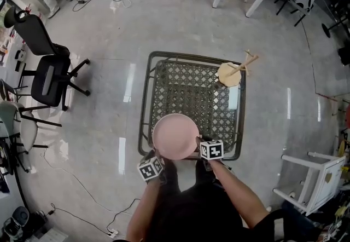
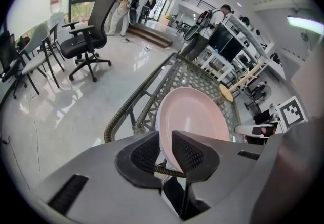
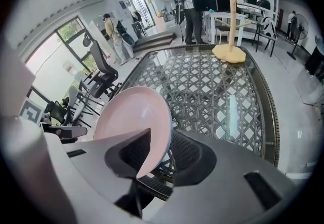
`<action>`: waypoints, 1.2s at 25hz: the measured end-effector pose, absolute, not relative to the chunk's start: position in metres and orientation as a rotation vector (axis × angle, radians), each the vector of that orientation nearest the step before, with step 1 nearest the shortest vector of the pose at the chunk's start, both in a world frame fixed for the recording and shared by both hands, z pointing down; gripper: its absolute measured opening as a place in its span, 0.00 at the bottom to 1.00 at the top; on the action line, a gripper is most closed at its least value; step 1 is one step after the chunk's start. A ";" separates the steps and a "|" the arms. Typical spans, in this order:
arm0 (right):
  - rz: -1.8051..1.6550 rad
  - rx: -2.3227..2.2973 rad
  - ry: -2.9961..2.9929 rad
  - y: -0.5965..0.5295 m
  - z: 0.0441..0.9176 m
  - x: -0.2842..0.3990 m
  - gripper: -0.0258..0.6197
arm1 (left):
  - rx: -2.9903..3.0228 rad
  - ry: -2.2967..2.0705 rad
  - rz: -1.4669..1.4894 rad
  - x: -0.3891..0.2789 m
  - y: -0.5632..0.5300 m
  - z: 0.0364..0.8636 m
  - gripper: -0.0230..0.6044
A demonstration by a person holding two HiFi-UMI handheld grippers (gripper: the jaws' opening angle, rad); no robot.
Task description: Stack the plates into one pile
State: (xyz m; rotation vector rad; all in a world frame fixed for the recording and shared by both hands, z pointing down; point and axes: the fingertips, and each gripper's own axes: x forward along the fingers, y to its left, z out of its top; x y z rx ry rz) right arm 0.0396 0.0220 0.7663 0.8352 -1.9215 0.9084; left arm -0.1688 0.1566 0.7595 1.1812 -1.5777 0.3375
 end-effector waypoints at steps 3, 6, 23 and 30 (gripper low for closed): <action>0.899 0.826 -1.970 0.018 0.746 0.037 0.21 | 1.217 -1.609 0.346 -0.168 0.151 0.744 0.09; 0.859 0.829 -2.026 0.012 0.721 0.035 0.13 | 1.272 -1.630 0.325 -0.163 0.136 0.722 0.06; 0.623 0.893 -2.539 -0.005 0.509 0.019 0.05 | 1.788 -1.878 0.106 -0.130 0.070 0.494 0.06; 0.458 0.913 -2.755 0.014 0.411 0.017 0.05 | 1.928 -1.952 -0.032 -0.116 0.076 0.416 0.06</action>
